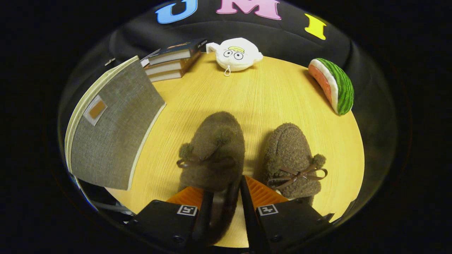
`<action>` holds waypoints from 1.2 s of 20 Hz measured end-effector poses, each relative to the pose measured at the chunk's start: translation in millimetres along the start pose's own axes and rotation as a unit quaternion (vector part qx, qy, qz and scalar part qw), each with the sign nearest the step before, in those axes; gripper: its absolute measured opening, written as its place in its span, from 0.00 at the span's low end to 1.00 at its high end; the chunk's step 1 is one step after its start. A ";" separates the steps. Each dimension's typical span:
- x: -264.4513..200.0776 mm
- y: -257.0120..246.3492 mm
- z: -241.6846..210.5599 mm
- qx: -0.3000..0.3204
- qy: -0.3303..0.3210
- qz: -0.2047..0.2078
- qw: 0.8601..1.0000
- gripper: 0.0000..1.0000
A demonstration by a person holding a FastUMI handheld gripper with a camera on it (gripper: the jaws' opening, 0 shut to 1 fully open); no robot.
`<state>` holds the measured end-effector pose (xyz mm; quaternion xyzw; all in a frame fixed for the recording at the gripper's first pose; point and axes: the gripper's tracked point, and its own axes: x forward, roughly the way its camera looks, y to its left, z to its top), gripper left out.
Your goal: Open the storage box then place both shoes into the box .Put the left shoe in first, then the right shoe, with the right side of both shoes facing outward in a uniform manner.
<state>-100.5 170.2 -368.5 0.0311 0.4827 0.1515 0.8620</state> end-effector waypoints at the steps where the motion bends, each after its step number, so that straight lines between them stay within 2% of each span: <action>1: 3.6 -0.3 1.9 0.008 0.000 -0.007 1.000 0.46; 3: 11.4 -0.7 9.7 0.022 -0.012 -0.018 1.000 0.44; 5: 12.4 -5.1 11.3 0.030 -0.015 -0.029 0.999 0.34; 8: 6.2 -7.8 11.0 0.066 -0.005 -0.023 0.998 0.10; 11: -12.2 -4.9 19.3 0.103 -0.001 -0.017 0.995 0.09; 14: -42.5 3.2 44.1 0.113 -0.019 -0.010 0.993 0.09; 24: -158.7 75.0 168.4 0.149 -0.101 0.038 0.983 0.09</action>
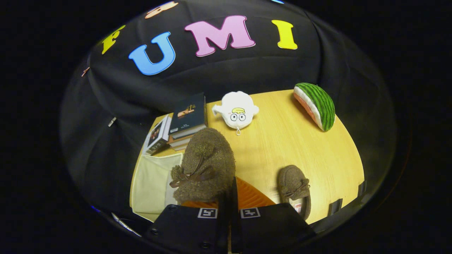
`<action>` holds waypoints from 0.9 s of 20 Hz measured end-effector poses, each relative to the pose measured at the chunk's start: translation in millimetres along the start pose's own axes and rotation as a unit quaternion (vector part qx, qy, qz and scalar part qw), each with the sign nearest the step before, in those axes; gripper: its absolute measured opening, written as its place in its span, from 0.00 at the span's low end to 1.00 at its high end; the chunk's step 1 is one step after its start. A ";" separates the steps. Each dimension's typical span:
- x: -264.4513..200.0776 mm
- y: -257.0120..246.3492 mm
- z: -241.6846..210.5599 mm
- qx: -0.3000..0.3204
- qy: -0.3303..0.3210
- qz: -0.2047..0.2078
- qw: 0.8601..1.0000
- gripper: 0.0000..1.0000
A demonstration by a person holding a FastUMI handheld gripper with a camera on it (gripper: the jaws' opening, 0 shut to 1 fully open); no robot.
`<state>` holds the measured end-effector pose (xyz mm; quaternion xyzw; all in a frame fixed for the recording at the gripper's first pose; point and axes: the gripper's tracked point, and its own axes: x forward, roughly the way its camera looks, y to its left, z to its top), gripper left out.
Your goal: Open the storage box then place both shoes into the box .Put the left shoe in first, then the right shoe, with the right side of both shoes facing outward in a uniform manner.
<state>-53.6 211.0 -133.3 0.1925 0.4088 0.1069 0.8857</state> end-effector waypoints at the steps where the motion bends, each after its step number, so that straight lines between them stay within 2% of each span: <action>1: -5.1 13.1 8.0 0.005 -0.003 0.002 1.000 0.09; 4: -10.5 52.4 15.6 0.035 0.002 0.009 0.999 0.09; 8: -1.9 107.0 -0.2 0.057 0.037 0.034 0.997 0.09; 14: 35.7 158.3 -51.8 0.056 0.098 0.029 0.993 0.09; 18: 64.2 166.7 -77.3 0.029 0.127 0.004 0.991 0.09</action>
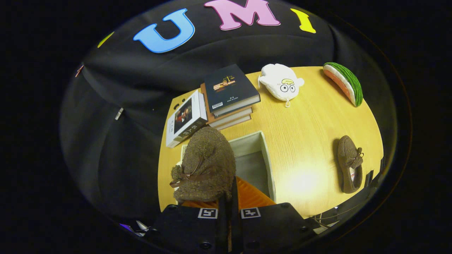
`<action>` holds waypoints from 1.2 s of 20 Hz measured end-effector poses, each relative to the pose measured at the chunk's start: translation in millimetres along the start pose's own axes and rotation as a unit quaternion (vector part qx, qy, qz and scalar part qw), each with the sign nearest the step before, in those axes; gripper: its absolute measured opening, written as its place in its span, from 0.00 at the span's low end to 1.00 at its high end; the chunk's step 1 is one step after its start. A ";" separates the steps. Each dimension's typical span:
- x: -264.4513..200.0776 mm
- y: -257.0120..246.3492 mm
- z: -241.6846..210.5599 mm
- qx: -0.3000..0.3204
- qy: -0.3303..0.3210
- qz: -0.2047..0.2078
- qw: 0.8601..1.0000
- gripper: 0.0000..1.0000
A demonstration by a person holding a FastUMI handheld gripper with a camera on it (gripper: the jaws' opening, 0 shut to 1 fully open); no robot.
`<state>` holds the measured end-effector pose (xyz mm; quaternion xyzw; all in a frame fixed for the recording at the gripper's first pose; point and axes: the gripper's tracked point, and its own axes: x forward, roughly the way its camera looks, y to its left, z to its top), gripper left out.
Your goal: Open the storage box then place both shoes into the box .Put the left shoe in first, then the right shoe, with the right side of both shoes facing outward in a uniform manner.
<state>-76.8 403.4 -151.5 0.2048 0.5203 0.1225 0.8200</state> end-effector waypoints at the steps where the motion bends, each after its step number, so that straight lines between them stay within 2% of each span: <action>1: 8.0 1.9 -5.6 -0.002 0.007 -0.005 1.000 0.09; 7: 38.6 9.2 -33.6 -0.013 0.036 -0.021 0.999 0.09; 15: 67.1 23.9 -43.8 -0.018 0.020 -0.045 0.999 0.09; 18: 69.9 27.5 -48.4 -0.020 0.026 -0.042 0.999 0.09; 21: 70.6 35.5 -50.8 -0.009 0.035 -0.017 0.999 0.14; 23: 68.5 42.7 -52.9 -0.010 0.040 0.003 0.999 0.20; 24: 68.7 46.0 -56.9 -0.015 0.047 0.012 0.999 0.31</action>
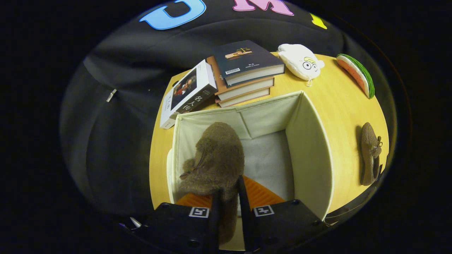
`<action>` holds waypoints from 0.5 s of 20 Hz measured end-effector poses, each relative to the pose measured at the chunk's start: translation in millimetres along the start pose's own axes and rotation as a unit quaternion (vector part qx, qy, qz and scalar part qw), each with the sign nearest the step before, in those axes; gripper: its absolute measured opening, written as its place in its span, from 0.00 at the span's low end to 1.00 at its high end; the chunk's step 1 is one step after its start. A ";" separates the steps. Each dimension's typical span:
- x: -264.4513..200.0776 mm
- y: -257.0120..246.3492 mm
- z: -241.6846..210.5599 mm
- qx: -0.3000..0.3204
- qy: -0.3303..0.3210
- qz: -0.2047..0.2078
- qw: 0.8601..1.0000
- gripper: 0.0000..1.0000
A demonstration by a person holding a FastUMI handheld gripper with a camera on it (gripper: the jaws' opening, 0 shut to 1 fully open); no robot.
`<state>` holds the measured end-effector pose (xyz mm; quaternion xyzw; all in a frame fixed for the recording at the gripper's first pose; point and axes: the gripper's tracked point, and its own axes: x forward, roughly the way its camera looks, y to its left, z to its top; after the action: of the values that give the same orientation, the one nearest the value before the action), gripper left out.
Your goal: Open the storage box then place both shoes into the box .Put the left shoe in first, then the right shoe, with the right side of both shoes facing outward in a uniform manner.
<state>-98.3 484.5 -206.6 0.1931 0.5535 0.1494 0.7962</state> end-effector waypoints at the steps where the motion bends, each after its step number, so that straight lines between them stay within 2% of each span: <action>1: -0.3 3.9 -6.1 -0.009 0.009 0.008 1.000 0.42; 2: -0.9 7.1 -13.6 -0.021 0.021 0.015 0.999 0.53; 3: -4.4 16.0 -16.5 -0.024 0.024 0.033 0.999 0.68; 5: -11.4 20.5 -12.1 -0.033 0.012 0.042 0.998 0.97; 10: -35.5 26.8 3.8 -0.033 -0.021 0.077 0.996 0.99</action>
<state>-107.5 491.5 -163.6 0.2116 0.5153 0.2243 0.7996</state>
